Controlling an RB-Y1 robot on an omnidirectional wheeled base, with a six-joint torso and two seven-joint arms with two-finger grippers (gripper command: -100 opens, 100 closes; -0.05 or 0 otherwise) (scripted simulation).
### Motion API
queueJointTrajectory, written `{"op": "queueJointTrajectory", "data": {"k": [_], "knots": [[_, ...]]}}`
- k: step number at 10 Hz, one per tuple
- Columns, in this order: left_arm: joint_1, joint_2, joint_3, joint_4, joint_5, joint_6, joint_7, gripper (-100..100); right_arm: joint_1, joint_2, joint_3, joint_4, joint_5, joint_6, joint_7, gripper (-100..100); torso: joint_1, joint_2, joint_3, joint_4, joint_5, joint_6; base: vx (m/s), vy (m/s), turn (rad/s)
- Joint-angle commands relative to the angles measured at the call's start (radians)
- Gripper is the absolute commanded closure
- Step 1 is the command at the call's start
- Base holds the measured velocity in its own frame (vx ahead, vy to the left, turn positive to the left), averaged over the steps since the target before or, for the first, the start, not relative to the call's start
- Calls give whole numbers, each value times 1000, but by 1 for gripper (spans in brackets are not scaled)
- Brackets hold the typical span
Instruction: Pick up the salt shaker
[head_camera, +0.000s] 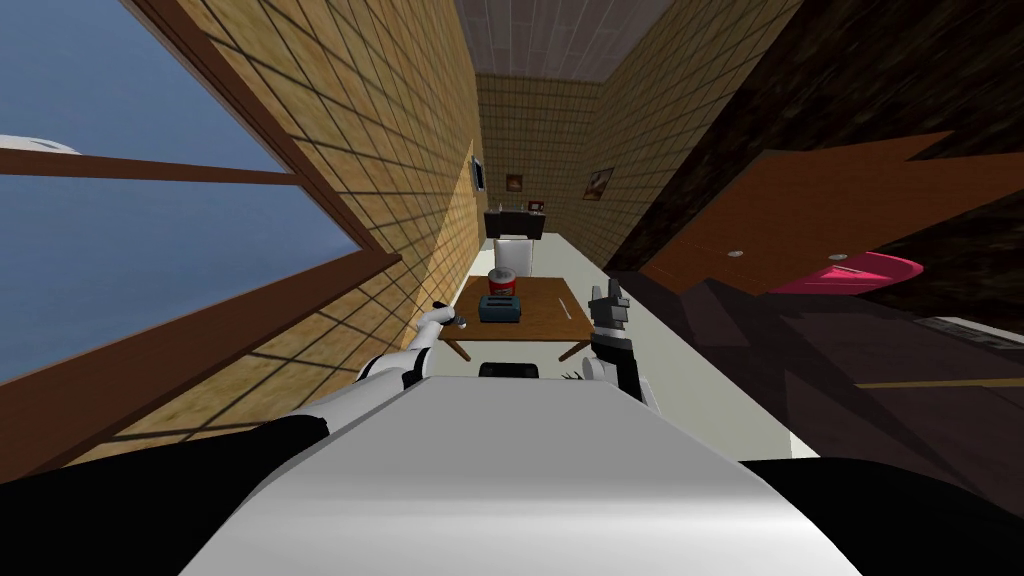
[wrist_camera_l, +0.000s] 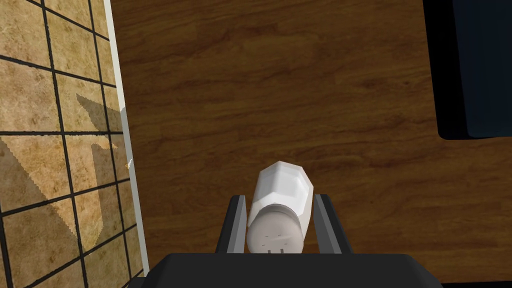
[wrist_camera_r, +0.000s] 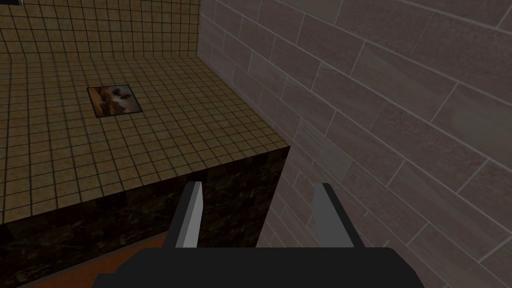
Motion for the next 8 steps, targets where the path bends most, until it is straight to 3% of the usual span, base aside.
{"op": "queueJointTrajectory", "data": {"k": [1, 2, 3, 8], "knots": [[0, 0, 0, 0, 0, 0, 0, 100, 0, 0, 0, 0, 0, 0, 0, 0, 0, 0, 0, 0, 0, 0, 0, 0, 0], [0, 0, 0, 0, 0, 0, 0, 0, 0, 0, 0, 0, 0, 0, 0, 0, 0, 0, 0, 0, 0, 0, 0, 0, 0], [17, -33, -26, -50, -30, 27, 30, 100, 0, 0, 0, 0, 0, 0, 0, 0, 0, 0, 0, 0, 0, 0, 15, 39, 136], [52, -110, -91, -193, -100, 100, 102, 100, 0, 0, 0, 0, 0, 0, 0, 0, 3, 0, 0, 0, 1, 0, 15, 67, 94]]}}
